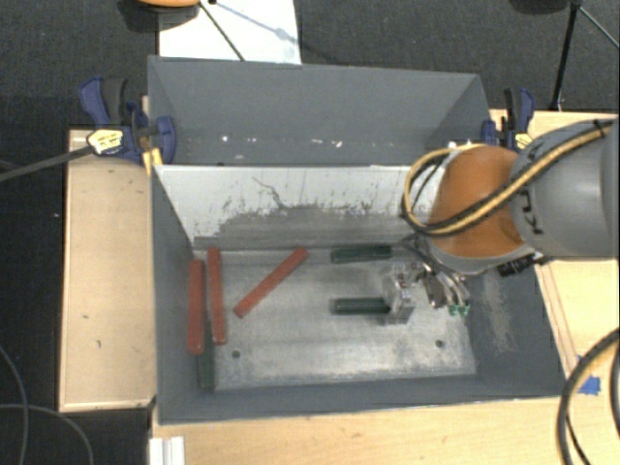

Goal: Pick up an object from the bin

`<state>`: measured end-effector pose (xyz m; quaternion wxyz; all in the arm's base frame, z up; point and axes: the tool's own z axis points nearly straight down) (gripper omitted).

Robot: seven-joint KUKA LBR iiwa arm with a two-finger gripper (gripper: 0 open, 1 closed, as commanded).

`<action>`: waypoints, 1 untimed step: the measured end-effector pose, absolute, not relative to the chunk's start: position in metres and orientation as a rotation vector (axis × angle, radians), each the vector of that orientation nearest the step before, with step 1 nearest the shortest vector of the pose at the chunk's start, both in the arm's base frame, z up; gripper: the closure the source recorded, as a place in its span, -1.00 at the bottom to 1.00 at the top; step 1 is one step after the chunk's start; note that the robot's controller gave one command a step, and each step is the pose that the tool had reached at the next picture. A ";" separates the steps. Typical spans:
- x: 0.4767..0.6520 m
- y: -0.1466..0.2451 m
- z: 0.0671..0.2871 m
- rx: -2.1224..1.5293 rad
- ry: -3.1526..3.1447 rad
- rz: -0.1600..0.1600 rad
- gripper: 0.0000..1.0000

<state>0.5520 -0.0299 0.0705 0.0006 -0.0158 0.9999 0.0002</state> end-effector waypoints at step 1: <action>0.552 -0.030 0.071 -0.051 3.140 0.000 1.00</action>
Offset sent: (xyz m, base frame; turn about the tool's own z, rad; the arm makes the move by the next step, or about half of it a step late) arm -0.0214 -0.0209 0.1238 -0.0643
